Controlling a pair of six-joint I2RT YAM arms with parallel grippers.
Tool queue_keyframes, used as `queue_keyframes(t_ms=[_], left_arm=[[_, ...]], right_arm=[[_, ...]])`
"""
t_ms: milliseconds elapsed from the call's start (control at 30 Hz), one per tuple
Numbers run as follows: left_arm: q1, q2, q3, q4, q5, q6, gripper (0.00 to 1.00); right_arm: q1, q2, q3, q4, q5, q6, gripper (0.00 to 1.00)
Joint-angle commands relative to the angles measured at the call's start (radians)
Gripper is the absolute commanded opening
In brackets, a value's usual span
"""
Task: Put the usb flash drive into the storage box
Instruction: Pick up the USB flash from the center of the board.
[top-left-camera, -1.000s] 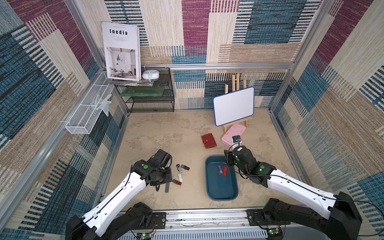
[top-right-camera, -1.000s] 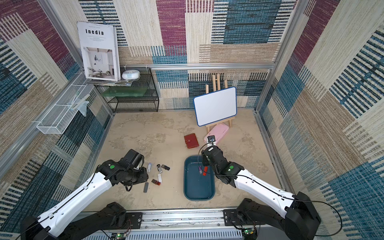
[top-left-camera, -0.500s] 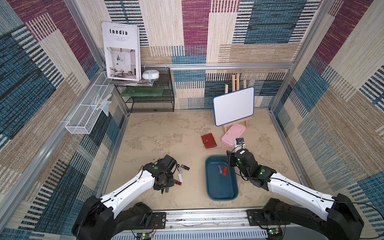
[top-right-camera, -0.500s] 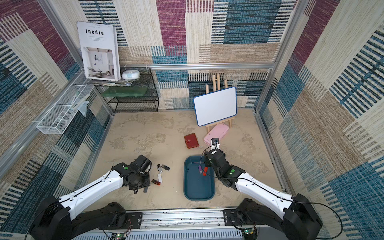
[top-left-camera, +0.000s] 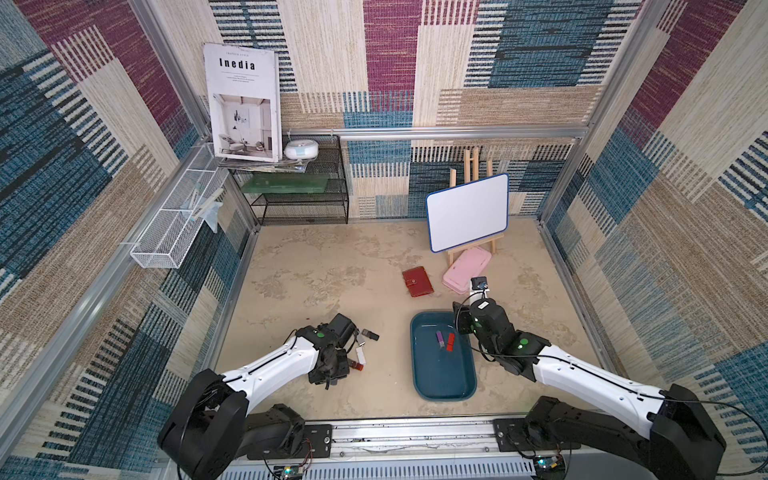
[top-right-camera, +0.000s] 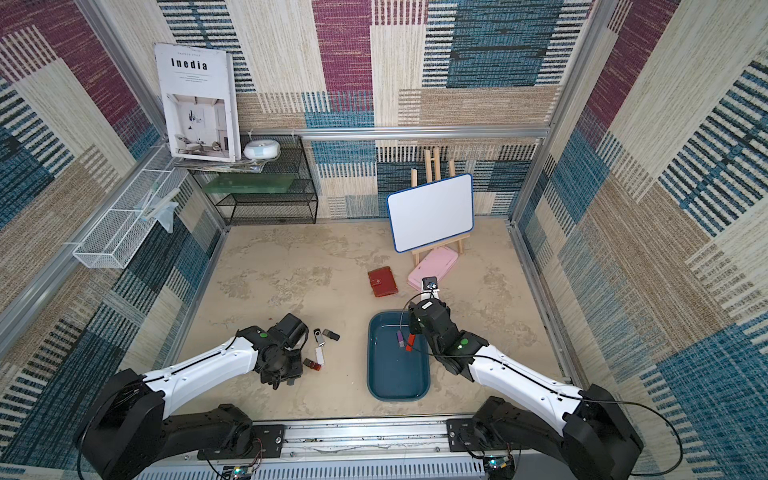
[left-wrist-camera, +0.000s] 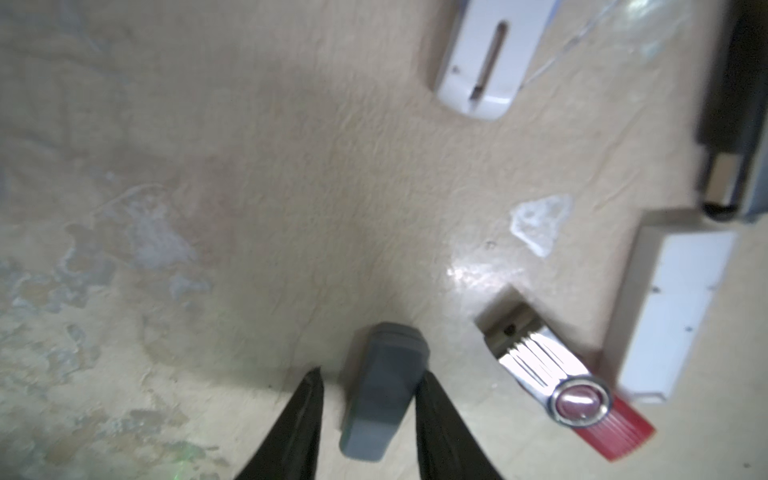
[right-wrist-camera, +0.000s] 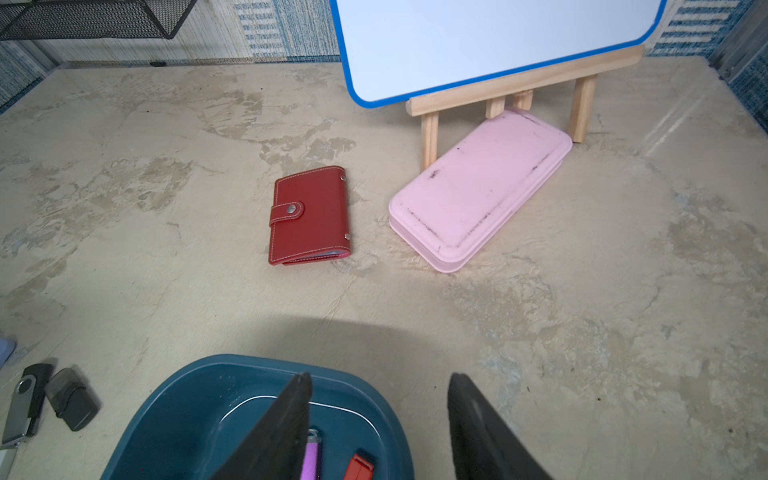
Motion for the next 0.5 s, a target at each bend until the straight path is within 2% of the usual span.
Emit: queue_keyframes(t_ms=[0, 467], left_arm=[[0.0, 0.016, -0.007, 0.019, -0.006, -0.001, 0.39], [-0.003, 0.025, -0.022, 0.03, -0.016, 0.0, 0.15]], right_arm=[[0.0, 0.006, 0.003, 0.017, 0.01, 0.008, 0.57], [-0.001, 0.004, -0.001, 0.014, 0.012, 0.011, 0.57]])
